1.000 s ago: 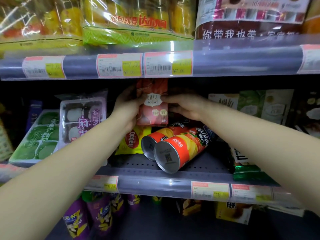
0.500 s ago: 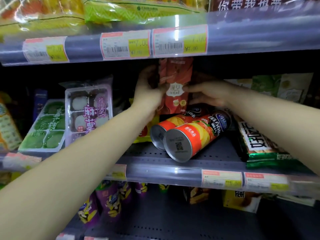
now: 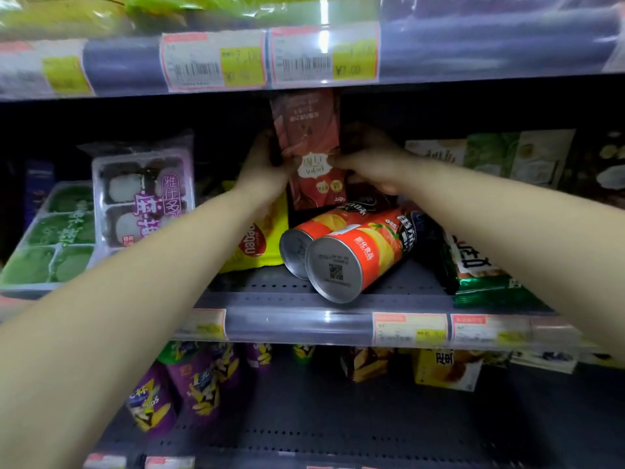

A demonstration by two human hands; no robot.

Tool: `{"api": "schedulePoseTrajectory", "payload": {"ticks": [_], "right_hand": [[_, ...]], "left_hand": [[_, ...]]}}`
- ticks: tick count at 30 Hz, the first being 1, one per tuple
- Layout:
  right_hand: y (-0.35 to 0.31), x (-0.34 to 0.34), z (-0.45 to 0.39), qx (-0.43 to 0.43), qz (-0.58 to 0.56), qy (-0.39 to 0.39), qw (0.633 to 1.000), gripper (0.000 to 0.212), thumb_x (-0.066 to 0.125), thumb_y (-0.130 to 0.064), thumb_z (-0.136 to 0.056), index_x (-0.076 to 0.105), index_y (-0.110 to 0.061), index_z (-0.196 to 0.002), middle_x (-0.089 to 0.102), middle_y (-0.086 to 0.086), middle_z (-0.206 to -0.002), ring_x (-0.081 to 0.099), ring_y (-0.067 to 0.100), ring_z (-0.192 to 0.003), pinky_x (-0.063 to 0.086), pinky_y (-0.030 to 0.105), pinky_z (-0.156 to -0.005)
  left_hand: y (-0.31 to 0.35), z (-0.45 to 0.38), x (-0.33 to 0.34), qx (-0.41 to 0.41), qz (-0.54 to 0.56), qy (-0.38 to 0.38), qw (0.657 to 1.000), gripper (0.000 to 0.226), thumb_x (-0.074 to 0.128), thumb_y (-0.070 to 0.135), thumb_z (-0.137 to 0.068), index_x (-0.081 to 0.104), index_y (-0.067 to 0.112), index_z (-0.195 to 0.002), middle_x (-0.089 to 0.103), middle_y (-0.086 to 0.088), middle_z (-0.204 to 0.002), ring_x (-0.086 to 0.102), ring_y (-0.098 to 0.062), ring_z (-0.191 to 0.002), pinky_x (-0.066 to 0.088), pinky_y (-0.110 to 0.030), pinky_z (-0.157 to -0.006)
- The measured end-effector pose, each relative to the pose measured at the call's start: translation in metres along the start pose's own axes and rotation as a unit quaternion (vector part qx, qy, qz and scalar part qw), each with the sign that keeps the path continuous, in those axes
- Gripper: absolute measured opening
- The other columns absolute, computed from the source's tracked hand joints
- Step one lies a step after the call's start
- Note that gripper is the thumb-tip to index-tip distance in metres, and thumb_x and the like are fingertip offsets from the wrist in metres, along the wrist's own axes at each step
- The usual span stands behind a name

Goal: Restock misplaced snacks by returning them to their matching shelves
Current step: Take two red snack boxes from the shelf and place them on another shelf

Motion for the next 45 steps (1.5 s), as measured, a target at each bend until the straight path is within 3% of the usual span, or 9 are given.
{"api": "schedulePoseTrajectory", "payload": {"ticks": [3, 8, 14, 17, 24, 29, 36, 39, 45], "right_hand": [[-0.001, -0.002, 0.001, -0.018, -0.02, 0.01, 1.0, 0.056, 0.069, -0.002, -0.083, 0.044, -0.012, -0.133, 0.06, 0.005, -0.119, 0.06, 0.025, -0.112, 0.056, 0.04, -0.079], [-0.001, 0.004, 0.0, -0.026, 0.021, -0.005, 0.999, 0.056, 0.067, -0.003, -0.086, 0.042, -0.008, -0.136, 0.058, 0.013, -0.13, 0.058, 0.027, -0.115, 0.055, 0.046, -0.086], [-0.006, 0.013, 0.001, -0.035, 0.089, -0.049, 0.994, 0.042, 0.057, -0.006, -0.093, 0.047, -0.008, -0.134, 0.059, 0.013, -0.131, 0.059, 0.021, -0.112, 0.055, 0.026, -0.074], [-0.008, 0.012, 0.002, -0.06, 0.114, -0.02, 0.992, 0.043, 0.058, -0.009, -0.093, 0.047, -0.01, -0.135, 0.058, 0.012, -0.134, 0.056, 0.021, -0.118, 0.051, 0.033, -0.093], [0.021, 0.014, 0.007, 0.039, 0.07, -0.074, 0.994, 0.04, 0.055, -0.006, -0.094, 0.048, -0.008, -0.134, 0.057, 0.014, -0.134, 0.056, 0.029, -0.121, 0.051, 0.048, -0.096], [0.021, 0.012, 0.008, 0.002, 0.192, -0.043, 0.98, 0.047, 0.067, -0.014, -0.088, 0.052, -0.013, -0.133, 0.06, 0.009, -0.131, 0.057, 0.025, -0.12, 0.045, 0.042, -0.104], [0.016, 0.01, 0.012, -0.002, 0.241, -0.058, 0.969, 0.05, 0.07, -0.016, -0.085, 0.052, -0.012, -0.132, 0.059, 0.008, -0.132, 0.056, 0.023, -0.12, 0.043, 0.032, -0.101], [0.017, 0.008, 0.011, 0.001, 0.277, -0.065, 0.959, 0.054, 0.07, -0.02, -0.085, 0.05, -0.012, -0.134, 0.058, 0.009, -0.134, 0.055, 0.024, -0.121, 0.042, 0.038, -0.106], [0.019, 0.002, 0.014, 0.027, 0.241, -0.058, 0.969, 0.058, 0.073, -0.017, -0.083, 0.05, -0.013, -0.136, 0.058, 0.008, -0.135, 0.054, 0.024, -0.123, 0.042, 0.041, -0.107]], "left_hand": [[0.005, -0.002, -0.002, 0.022, -0.033, -0.006, 0.999, 0.055, 0.064, 0.002, -0.087, 0.042, 0.006, -0.137, 0.058, -0.012, -0.134, 0.056, -0.02, -0.12, 0.044, -0.035, -0.105], [0.0, -0.002, -0.011, 0.036, -0.09, 0.0, 0.995, 0.054, 0.067, 0.009, -0.086, 0.044, 0.006, -0.135, 0.059, -0.012, -0.133, 0.057, -0.025, -0.121, 0.045, -0.041, -0.103], [0.005, -0.006, -0.006, 0.043, -0.17, -0.029, 0.984, 0.056, 0.066, 0.015, -0.088, 0.045, 0.007, -0.14, 0.056, -0.012, -0.138, 0.053, -0.026, -0.127, 0.043, -0.039, -0.105], [0.009, -0.002, -0.007, 0.066, -0.197, -0.029, 0.978, 0.056, 0.064, 0.015, -0.09, 0.044, 0.01, -0.142, 0.056, -0.011, -0.139, 0.052, -0.026, -0.127, 0.042, -0.035, -0.105], [0.008, -0.005, 0.016, 0.046, -0.229, -0.143, 0.962, 0.049, 0.059, 0.012, -0.094, 0.046, 0.013, -0.141, 0.056, -0.009, -0.138, 0.052, -0.024, -0.126, 0.039, -0.024, -0.101], [-0.002, 0.003, 0.018, 0.05, -0.249, -0.151, 0.955, 0.05, 0.062, 0.014, -0.092, 0.046, 0.009, -0.139, 0.056, -0.01, -0.138, 0.052, -0.024, -0.127, 0.04, -0.027, -0.104], [-0.002, 0.005, 0.017, 0.055, -0.292, -0.146, 0.944, 0.047, 0.064, 0.021, -0.091, 0.051, 0.014, -0.136, 0.059, -0.007, -0.136, 0.054, -0.024, -0.124, 0.033, -0.014, -0.083], [-0.004, 0.005, 0.017, 0.05, -0.319, -0.15, 0.934, 0.049, 0.064, 0.026, -0.091, 0.05, 0.015, -0.136, 0.058, -0.007, -0.137, 0.054, -0.025, -0.124, 0.035, -0.019, -0.086], [0.0, 0.005, 0.022, 0.059, -0.305, -0.156, 0.938, 0.049, 0.066, 0.025, -0.089, 0.052, 0.015, -0.134, 0.059, -0.008, -0.135, 0.055, -0.025, -0.124, 0.041, -0.025, -0.095]]}}
Point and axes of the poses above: each hand's wrist, its own z-axis away from the middle knuckle, its own x-axis out of the palm, y = z × x, the point moved 8 cm from there along -z, towards the middle knuckle
